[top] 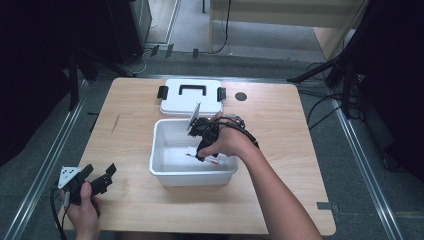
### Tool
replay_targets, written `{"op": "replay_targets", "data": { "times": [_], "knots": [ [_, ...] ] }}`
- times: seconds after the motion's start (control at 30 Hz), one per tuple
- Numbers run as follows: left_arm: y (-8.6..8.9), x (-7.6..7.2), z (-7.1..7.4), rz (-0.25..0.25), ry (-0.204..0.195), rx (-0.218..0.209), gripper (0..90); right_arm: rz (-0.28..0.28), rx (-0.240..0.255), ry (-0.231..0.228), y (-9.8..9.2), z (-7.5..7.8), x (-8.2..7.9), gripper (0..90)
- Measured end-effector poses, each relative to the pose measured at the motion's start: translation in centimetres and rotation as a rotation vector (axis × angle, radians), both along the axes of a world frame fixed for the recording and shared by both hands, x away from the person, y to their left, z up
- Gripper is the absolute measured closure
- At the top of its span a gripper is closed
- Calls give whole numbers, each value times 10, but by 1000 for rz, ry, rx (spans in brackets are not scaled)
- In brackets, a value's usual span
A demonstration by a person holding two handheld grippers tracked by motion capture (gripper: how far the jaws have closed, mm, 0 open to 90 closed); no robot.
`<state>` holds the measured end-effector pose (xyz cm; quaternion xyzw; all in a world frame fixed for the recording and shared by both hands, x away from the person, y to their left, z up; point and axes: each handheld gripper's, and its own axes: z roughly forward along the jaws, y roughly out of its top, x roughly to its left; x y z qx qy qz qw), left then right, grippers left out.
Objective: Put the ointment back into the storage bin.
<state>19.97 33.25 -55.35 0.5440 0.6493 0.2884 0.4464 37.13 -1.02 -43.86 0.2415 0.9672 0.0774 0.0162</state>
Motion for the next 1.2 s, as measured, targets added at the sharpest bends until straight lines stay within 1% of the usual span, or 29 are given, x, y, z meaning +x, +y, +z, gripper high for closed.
{"op": "replay_targets", "data": {
  "times": [0.03,0.07,0.1,0.13,0.17,0.2,0.23,0.27,0.37,0.4,0.43,0.5,0.53,0.57,0.6,0.7,0.8,0.87,0.97,1.0,1.03,1.2],
  "knots": [
    [0,0,0,0,0,0,130,4,-6,9,-1,4,-1,190],
    [0,0,0,1,-1,-1,130,-7,-15,18,-2,7,-2,170],
    [0,0,0,2,-2,-3,130,-33,-22,29,-4,12,-2,161],
    [0,0,0,2,-2,-3,130,-33,-22,29,-4,12,-2,161],
    [0,0,0,2,-3,-3,130,-40,-22,25,-7,22,-3,164],
    [0,0,0,2,-3,-3,130,-40,-22,25,-7,22,-3,164],
    [0,0,0,2,-2,-3,130,-39,-13,20,-8,25,-3,168],
    [0,0,0,1,-2,-2,130,-46,-3,12,-12,35,-4,174],
    [0,0,0,1,-1,-2,131,-53,14,-4,-18,46,-4,174],
    [0,0,0,1,-1,-2,131,-53,14,-4,-18,46,-4,174],
    [0,0,0,1,-1,-1,132,-58,27,-14,-23,54,-5,174],
    [-1,0,0,1,0,0,132,-63,45,-26,-28,61,-6,174],
    [-1,0,0,1,0,0,132,-63,45,-26,-28,61,-6,174],
    [-1,0,0,1,0,0,132,-76,57,-35,-35,68,-7,174],
    [-1,0,0,0,0,1,132,-76,57,-35,-35,68,-7,174],
    [-1,0,0,-1,0,2,133,-93,72,-44,-46,75,-8,174],
    [-1,0,0,0,-1,3,133,-112,60,-63,-62,81,-10,173],
    [-1,0,0,-1,0,5,133,-122,60,-72,-71,85,-12,173],
    [-1,0,0,0,1,6,133,-140,68,-79,-78,87,-13,173],
    [-1,0,0,1,0,5,133,-156,81,-83,-85,89,-14,173],
    [-1,0,0,0,-1,6,133,-163,98,-83,-93,89,-16,173],
    [-1,0,0,-3,0,9,134,-202,116,-88,-117,83,-21,175]
  ]
}}
